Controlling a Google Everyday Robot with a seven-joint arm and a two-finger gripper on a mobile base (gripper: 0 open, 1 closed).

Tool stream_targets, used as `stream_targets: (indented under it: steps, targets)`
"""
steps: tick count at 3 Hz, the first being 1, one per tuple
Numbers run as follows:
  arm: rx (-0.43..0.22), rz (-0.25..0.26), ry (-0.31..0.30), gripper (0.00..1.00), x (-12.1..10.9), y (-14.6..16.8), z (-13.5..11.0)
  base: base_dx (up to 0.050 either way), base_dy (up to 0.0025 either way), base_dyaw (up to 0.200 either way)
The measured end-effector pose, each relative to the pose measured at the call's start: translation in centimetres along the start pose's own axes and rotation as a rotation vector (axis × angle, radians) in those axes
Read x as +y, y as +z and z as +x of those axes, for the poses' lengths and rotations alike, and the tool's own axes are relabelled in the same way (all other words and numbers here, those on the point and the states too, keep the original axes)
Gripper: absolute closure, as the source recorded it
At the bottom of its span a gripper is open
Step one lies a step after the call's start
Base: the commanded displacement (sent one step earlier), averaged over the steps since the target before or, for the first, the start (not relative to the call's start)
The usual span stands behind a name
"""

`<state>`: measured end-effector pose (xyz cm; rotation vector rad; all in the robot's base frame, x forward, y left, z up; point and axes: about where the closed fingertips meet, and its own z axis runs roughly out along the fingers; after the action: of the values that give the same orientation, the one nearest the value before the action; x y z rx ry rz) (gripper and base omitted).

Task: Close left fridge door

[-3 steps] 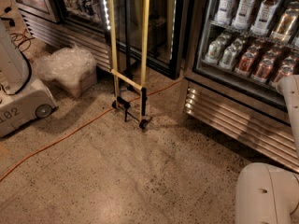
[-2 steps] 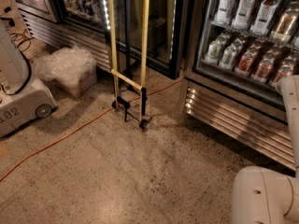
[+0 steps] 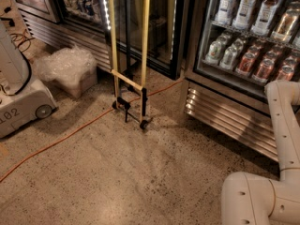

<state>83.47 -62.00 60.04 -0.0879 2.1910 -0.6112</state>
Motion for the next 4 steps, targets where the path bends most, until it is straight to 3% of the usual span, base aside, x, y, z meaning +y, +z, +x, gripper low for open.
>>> stream_targets:
  steps: [1, 2, 3, 4]
  targets:
    - [0.033, -0.102, 0.032, 1.0, 1.1, -0.6, 0.6, 0.0, 0.0, 0.0]
    - [0.125, -0.351, 0.117, 1.0, 4.2, -3.6, 2.4, 0.0, 0.0, 0.0]
    - [0.233, -0.604, 0.196, 1.0, 8.8, -7.8, 4.6, 0.0, 0.0, 0.0]
    - [0.285, -0.672, 0.195, 1.0, 10.5, -8.9, 5.6, 0.0, 0.0, 0.0]
